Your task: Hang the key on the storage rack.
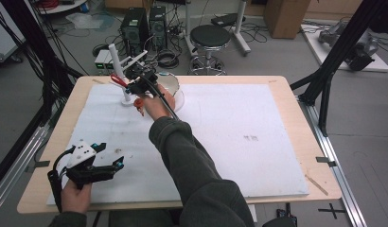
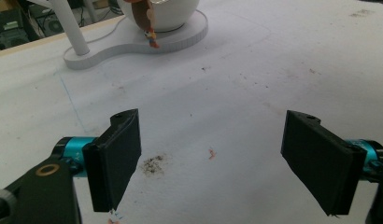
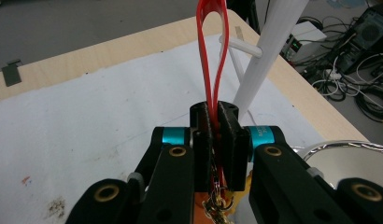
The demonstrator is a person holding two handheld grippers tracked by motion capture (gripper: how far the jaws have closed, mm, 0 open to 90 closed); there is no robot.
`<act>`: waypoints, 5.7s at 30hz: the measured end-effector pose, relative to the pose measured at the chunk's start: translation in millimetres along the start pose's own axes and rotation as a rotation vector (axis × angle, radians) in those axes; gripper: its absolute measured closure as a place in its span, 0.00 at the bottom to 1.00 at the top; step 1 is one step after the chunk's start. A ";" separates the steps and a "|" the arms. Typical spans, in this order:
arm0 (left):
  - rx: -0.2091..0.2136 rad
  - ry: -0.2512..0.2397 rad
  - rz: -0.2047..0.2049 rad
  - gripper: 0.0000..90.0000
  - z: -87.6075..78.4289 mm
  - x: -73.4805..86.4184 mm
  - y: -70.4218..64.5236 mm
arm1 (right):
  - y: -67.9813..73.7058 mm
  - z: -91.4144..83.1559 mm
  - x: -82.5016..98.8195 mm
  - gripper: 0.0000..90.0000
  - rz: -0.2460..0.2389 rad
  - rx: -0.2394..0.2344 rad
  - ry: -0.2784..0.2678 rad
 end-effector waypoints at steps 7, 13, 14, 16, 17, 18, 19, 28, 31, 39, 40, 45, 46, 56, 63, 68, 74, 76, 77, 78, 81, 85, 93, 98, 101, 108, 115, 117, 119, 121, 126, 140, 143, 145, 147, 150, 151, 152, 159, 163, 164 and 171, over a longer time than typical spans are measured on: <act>0.004 -0.001 -0.001 0.23 0.1 -0.1 -0.9 | -2.2 6.3 2.0 0.94 0.018 0.011 0.012; 0.003 0.001 -0.001 0.23 0.0 0.1 -0.5 | -6.0 8.7 3.6 0.94 0.030 0.034 0.014; 0.004 0.000 0.000 0.23 0.1 0.0 -0.6 | -6.4 9.3 4.3 0.94 0.036 0.038 0.017; 0.005 -0.001 -0.002 0.23 0.2 -0.1 -0.8 | -7.6 11.3 5.5 0.94 0.035 0.039 0.025; 0.005 -0.001 -0.002 0.23 0.2 -0.1 -0.9 | -7.3 12.1 5.8 0.94 0.034 0.041 0.032; 0.005 -0.001 -0.002 0.23 0.2 -0.1 -0.9 | -7.8 13.0 5.9 0.94 0.030 0.046 0.031; 0.005 -0.002 -0.003 0.23 0.2 -0.1 -0.8 | -7.7 13.7 6.2 0.94 0.035 0.043 0.031; 0.004 -0.001 -0.003 0.23 -0.1 -0.1 -0.6 | -8.8 19.9 7.5 0.94 0.042 0.050 0.045; 0.004 0.000 -0.003 0.23 0.0 0.0 -0.5 | -9.3 22.3 7.9 0.94 0.055 0.054 0.049; 0.003 -0.005 -0.007 0.23 -0.1 -0.1 -0.2 | -9.4 29.0 5.7 0.94 0.057 0.052 0.059; 0.004 -0.004 -0.006 0.23 -0.1 -0.1 0.0 | -9.2 29.7 5.2 0.94 0.051 0.052 0.063; 0.005 -0.005 -0.008 0.23 -0.3 0.0 0.1 | -9.6 33.8 6.1 0.94 0.057 0.057 0.076; 0.004 -0.004 -0.010 0.23 -0.4 0.0 0.1 | -10.2 34.3 6.6 0.94 0.056 0.058 0.079; 0.005 -0.002 -0.008 0.23 -0.3 0.2 0.3 | -14.7 35.2 8.1 0.94 0.071 0.077 0.084; 0.002 -0.003 -0.007 0.23 -0.4 0.2 0.7 | -15.7 39.0 9.8 0.93 0.070 0.074 0.093; 0.005 -0.001 -0.006 0.23 -0.2 0.3 0.8 | -16.8 40.1 10.6 0.92 0.075 0.076 0.097; 0.004 -0.001 -0.005 0.23 -0.1 0.3 1.0 | -16.8 41.4 7.5 0.98 0.067 0.074 0.093; 0.002 -0.002 -0.004 0.23 -0.3 0.3 1.5 | -16.5 42.2 4.7 0.98 0.071 0.077 0.097; 0.002 -0.002 -0.006 0.23 -0.3 0.4 1.5 | -16.1 42.2 3.1 0.97 0.067 0.076 0.087; 0.002 -0.001 -0.007 0.23 -0.3 0.4 1.6 | -16.0 42.2 1.4 0.97 0.060 0.080 0.081; 0.002 -0.001 -0.005 0.23 -0.4 0.5 2.1 | -15.4 42.2 -1.6 0.93 0.050 0.072 0.060; 0.000 -0.003 -0.011 0.23 -0.5 0.6 2.4 | -10.7 43.4 -4.3 0.91 0.065 0.017 0.020; 0.001 -0.001 -0.011 0.23 -0.1 0.7 2.3 | -6.5 46.5 -14.9 0.97 0.015 0.032 -0.008; -0.002 -0.001 -0.011 0.23 0.1 0.9 3.5 | -2.1 49.4 -20.0 0.99 0.000 0.023 -0.007; -0.002 -0.001 -0.010 0.23 -0.5 0.9 3.5 | -5.9 51.9 -21.1 0.99 0.008 0.044 0.003; -0.001 -0.002 -0.007 0.23 0.3 0.9 3.7 | -9.9 53.9 -25.2 0.99 0.000 0.074 0.019; 0.000 0.000 -0.008 0.23 0.8 1.0 4.3 | -18.4 51.4 -20.9 0.98 0.024 0.075 0.026; -0.002 -0.001 -0.009 0.23 1.2 1.0 4.1 | -18.7 49.7 -20.4 0.97 0.025 0.074 0.026; -0.001 0.002 -0.009 0.23 1.2 0.9 3.9 | -19.0 48.5 -19.2 0.95 0.031 0.065 0.025; -0.003 0.002 -0.009 0.23 1.1 0.8 4.1 | -18.6 47.0 -17.0 0.94 0.033 0.056 0.026; -0.005 -0.001 -0.009 0.23 1.2 0.6 4.0 | -20.2 35.8 -11.3 0.91 0.058 0.018 -0.004; -0.006 0.000 -0.008 0.23 1.0 0.1 3.3 | -30.5 -14.2 17.2 0.77 0.123 -0.095 -0.118; -0.003 -0.001 -0.005 0.23 1.4 0.0 3.0 | -31.7 -22.5 25.4 0.73 0.137 -0.120 -0.129; -0.001 0.000 -0.004 0.23 1.5 0.1 3.1 | -32.5 -27.7 30.3 0.71 0.150 -0.133 -0.114; -0.005 -0.002 -0.008 0.23 1.9 0.1 3.4 | -32.7 -34.5 33.9 0.71 0.136 -0.122 -0.136; -0.005 0.000 -0.003 0.23 1.9 0.1 4.5 | -33.9 -43.1 40.9 0.69 0.147 -0.135 -0.149; -0.006 0.001 -0.002 0.23 1.9 0.2 4.5 | -34.3 -46.0 43.8 0.68 0.156 -0.144 -0.143; -0.005 0.001 -0.005 0.23 2.2 0.2 4.3 | -34.7 -48.0 45.2 0.68 0.156 -0.150 -0.143; -0.002 0.007 -0.009 0.23 3.0 0.4 2.8 | -34.4 -70.2 50.8 0.62 0.147 -0.160 -0.189; -0.001 0.002 -0.014 0.23 2.3 -0.5 1.7 | -34.7 -76.6 64.0 0.56 0.148 -0.160 -0.192; 0.001 0.002 -0.012 0.23 2.4 -0.5 1.4 | -35.1 -77.3 68.1 0.55 0.155 -0.163 -0.173; 0.006 0.002 -0.006 0.23 2.2 -1.0 -0.3 | -39.8 -93.5 90.7 0.49 0.215 -0.171 -0.193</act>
Point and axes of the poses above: each handheld gripper's, and its own axes: z roughly forward along the jaws, x roughly out of its underside, y roughly to its left, the point moved 5 cm from there along z, roughly forward along the jaws, and after that the axes turned 11 degrees about -x, right-handed, at the moved point
